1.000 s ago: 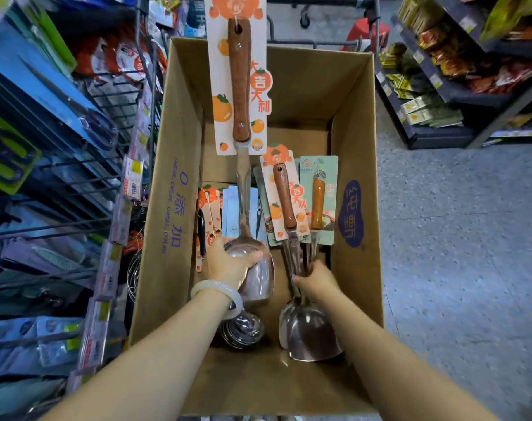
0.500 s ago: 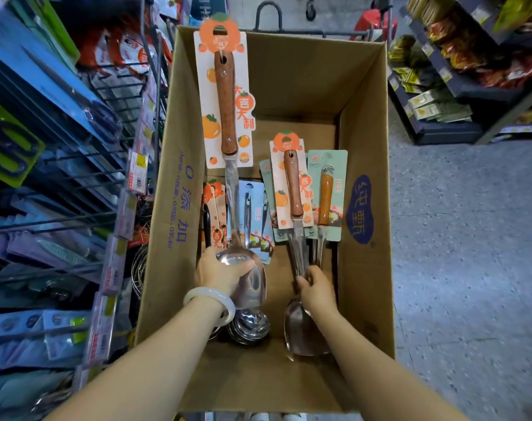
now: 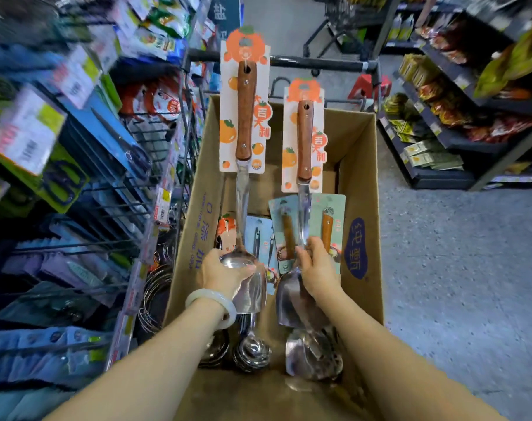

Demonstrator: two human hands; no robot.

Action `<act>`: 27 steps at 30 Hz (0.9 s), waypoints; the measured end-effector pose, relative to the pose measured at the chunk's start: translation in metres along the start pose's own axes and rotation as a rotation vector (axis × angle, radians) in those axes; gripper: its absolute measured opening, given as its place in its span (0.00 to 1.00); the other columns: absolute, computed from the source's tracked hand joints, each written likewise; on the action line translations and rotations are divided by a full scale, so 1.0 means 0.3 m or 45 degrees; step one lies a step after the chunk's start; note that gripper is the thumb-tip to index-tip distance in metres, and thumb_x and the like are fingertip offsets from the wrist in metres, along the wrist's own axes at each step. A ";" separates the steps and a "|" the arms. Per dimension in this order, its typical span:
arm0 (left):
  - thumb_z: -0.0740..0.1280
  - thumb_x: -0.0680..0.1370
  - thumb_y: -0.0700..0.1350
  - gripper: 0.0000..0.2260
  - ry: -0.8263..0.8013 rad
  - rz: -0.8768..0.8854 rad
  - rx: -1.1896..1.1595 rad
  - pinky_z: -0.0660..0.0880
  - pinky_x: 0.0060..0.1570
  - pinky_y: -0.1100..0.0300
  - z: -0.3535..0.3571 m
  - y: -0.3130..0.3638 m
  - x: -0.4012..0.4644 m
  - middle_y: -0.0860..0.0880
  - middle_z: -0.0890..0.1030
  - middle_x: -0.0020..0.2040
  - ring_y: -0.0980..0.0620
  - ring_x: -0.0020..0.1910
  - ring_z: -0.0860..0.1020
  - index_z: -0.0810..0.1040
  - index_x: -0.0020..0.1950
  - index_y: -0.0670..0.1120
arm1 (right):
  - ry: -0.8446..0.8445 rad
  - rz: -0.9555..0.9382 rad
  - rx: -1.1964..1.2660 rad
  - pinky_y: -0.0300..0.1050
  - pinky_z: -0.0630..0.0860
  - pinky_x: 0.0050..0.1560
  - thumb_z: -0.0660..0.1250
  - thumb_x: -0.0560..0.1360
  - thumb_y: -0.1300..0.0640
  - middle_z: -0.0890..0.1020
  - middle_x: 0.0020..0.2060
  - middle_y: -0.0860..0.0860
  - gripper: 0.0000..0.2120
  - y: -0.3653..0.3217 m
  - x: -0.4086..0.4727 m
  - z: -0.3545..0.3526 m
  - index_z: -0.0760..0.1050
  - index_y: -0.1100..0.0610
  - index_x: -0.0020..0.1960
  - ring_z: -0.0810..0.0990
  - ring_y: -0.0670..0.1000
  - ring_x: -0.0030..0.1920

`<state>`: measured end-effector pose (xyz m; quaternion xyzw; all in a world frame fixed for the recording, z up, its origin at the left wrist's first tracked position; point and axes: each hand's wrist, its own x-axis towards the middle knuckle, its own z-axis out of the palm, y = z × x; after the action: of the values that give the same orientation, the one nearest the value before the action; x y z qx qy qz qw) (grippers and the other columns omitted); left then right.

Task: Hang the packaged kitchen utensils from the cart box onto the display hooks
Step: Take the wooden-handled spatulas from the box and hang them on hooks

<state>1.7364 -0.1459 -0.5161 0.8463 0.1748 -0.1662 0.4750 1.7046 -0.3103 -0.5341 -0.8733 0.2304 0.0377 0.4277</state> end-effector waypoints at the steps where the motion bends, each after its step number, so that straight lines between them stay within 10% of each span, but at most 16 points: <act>1: 0.77 0.67 0.46 0.24 0.021 0.020 -0.012 0.67 0.46 0.59 -0.019 0.019 -0.002 0.45 0.78 0.56 0.47 0.49 0.74 0.73 0.59 0.42 | 0.019 -0.041 0.025 0.38 0.72 0.40 0.54 0.81 0.51 0.77 0.41 0.49 0.06 -0.036 0.012 -0.028 0.65 0.52 0.52 0.78 0.51 0.43; 5: 0.78 0.65 0.46 0.22 0.106 0.121 -0.055 0.70 0.47 0.58 -0.097 0.112 -0.022 0.47 0.79 0.52 0.47 0.47 0.75 0.73 0.55 0.46 | 0.084 -0.234 0.071 0.53 0.74 0.47 0.55 0.80 0.50 0.79 0.42 0.53 0.04 -0.185 0.043 -0.141 0.65 0.50 0.50 0.79 0.57 0.44; 27: 0.79 0.61 0.51 0.24 0.778 0.467 -0.361 0.71 0.46 0.59 -0.439 0.491 -0.785 0.50 0.79 0.49 0.49 0.47 0.77 0.72 0.52 0.50 | -0.101 -1.080 0.314 0.53 0.72 0.48 0.59 0.79 0.50 0.78 0.36 0.47 0.08 -0.734 -0.370 -0.529 0.64 0.45 0.41 0.77 0.54 0.41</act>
<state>1.6103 -0.1367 -0.2357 0.7998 0.1753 0.2075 0.5353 1.6806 -0.2744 -0.2441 -0.8309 -0.1623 -0.1357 0.5146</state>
